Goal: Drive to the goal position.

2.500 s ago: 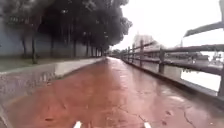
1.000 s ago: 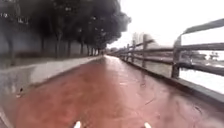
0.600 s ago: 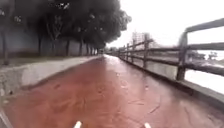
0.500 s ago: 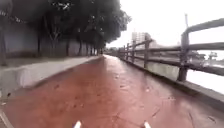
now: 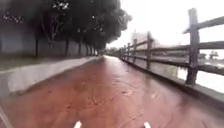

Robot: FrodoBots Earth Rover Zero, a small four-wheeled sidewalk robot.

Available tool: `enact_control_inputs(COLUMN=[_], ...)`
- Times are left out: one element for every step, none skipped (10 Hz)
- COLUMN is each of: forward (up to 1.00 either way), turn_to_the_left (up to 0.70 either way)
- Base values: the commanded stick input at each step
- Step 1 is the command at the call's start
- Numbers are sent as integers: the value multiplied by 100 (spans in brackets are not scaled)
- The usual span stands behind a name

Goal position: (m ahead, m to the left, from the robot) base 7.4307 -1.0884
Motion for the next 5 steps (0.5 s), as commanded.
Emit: enact_control_inputs(forward=[50,50,50,50,50], turn_to_the_left=[0,0,0,0,0])
